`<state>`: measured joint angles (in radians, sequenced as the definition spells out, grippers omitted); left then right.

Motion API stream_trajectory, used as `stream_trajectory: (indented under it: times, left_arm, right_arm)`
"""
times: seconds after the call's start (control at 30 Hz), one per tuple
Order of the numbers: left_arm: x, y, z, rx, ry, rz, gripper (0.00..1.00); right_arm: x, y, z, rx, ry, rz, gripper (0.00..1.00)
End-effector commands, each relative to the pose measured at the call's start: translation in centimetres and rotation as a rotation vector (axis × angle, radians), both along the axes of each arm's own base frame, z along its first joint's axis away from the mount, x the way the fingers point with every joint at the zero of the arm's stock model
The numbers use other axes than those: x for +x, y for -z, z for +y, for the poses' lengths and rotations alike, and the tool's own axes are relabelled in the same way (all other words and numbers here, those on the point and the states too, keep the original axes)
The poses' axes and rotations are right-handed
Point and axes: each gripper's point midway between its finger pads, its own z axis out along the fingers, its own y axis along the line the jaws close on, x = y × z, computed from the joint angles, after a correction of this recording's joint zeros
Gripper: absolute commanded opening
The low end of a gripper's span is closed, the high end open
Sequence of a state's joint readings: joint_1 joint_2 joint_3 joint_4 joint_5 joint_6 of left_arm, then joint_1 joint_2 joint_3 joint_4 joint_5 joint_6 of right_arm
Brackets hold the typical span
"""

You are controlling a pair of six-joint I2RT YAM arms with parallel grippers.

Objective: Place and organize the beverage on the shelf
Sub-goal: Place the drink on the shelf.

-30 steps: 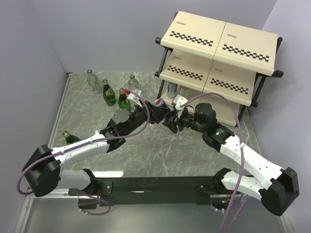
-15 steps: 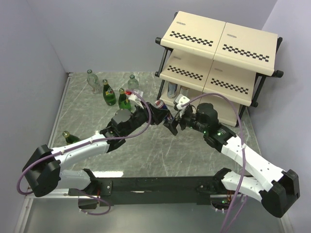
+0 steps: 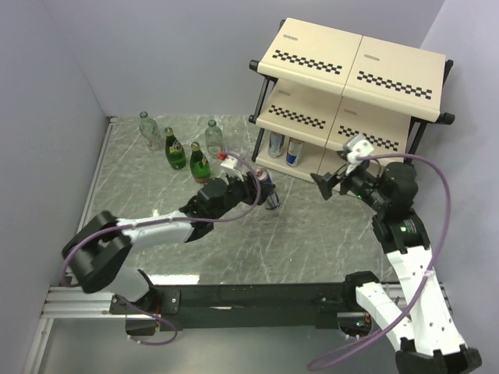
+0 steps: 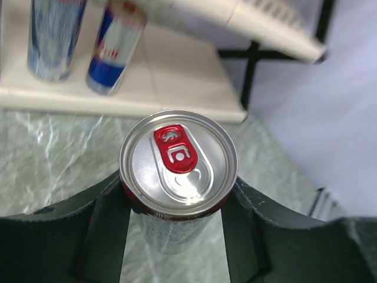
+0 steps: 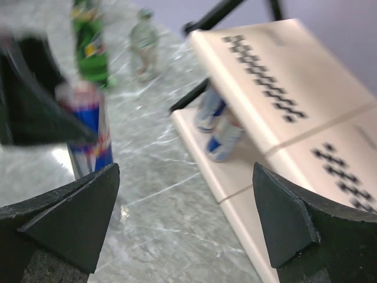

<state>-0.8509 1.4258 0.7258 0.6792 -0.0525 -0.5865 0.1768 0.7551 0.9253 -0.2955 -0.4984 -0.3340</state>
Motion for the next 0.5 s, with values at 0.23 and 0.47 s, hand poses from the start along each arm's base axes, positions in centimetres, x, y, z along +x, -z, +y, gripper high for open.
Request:
stream_trajectory:
  times: [0.23,0.47]
  left_arm:
    - [2.9,-1.7,-7.7,-0.004,-0.003,-0.221,0.00]
    - [4.7,-0.9,-12.4,0.065,0.006,-0.281,0.00]
  right_arm:
    - [-0.2,-3.1,-4.3,0.142,0.207,0.011,1.00]
    - [-0.1,-3.5,-5.4,0.159,0.265,0.009,1.00]
